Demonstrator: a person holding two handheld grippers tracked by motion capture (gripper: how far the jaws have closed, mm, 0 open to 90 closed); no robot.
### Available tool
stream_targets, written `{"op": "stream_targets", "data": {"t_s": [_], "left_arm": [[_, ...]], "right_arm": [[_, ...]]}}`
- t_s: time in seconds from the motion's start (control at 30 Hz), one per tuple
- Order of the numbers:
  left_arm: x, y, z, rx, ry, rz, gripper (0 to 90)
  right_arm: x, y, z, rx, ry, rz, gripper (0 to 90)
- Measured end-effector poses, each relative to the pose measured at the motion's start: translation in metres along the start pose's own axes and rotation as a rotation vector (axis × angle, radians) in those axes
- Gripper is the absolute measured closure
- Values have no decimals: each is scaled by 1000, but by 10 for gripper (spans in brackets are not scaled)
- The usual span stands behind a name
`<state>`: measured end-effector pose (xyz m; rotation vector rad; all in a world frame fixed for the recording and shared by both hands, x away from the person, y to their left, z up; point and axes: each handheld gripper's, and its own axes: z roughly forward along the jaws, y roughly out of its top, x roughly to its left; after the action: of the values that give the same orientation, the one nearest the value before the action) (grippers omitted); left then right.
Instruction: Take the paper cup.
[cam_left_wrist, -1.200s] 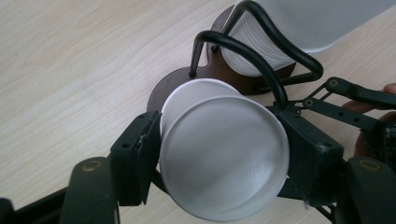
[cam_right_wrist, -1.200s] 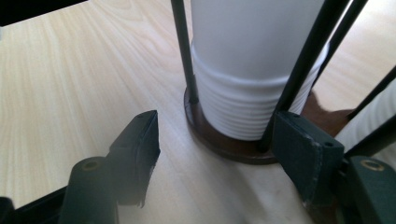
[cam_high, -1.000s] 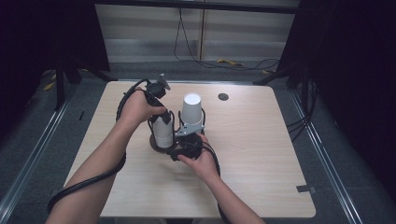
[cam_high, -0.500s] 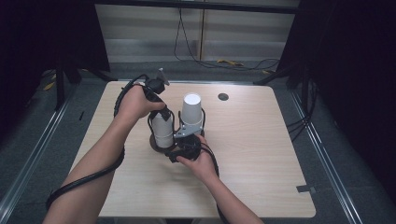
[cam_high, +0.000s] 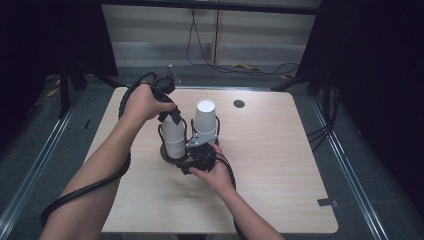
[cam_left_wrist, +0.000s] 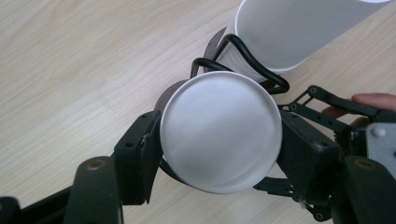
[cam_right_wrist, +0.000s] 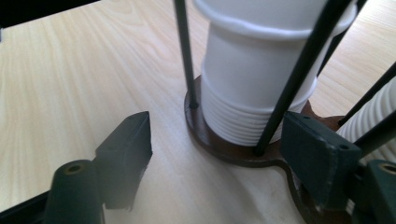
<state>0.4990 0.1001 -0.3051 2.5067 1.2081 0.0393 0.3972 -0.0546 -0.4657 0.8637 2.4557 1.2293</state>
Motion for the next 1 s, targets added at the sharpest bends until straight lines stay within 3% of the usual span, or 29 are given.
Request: {"op": "stream_targets", "data": {"t_s": [0.1, 0.2, 0.47, 0.77, 0.83, 1.0], "left_arm": [[-1, 1, -2, 3, 1, -2, 352], [-1, 2, -4, 4, 3, -6, 352], [-1, 6, -11, -5, 5, -6, 353], [-1, 10, -19, -7, 20, -4, 353], [-1, 12, -22, 4, 31, 13, 354], [-3, 16, -30, -1, 28, 1, 354]], "right_arm": [[6, 2, -1, -4, 40, -21, 352], [10, 6, 3, -1, 28, -48, 380], [-2, 4, 15, -9, 15, -27, 392], [-1, 4, 23, -10, 12, -23, 370], [-1, 4, 24, -11, 13, -22, 367], [-1, 5, 25, -13, 14, -15, 366]]}}
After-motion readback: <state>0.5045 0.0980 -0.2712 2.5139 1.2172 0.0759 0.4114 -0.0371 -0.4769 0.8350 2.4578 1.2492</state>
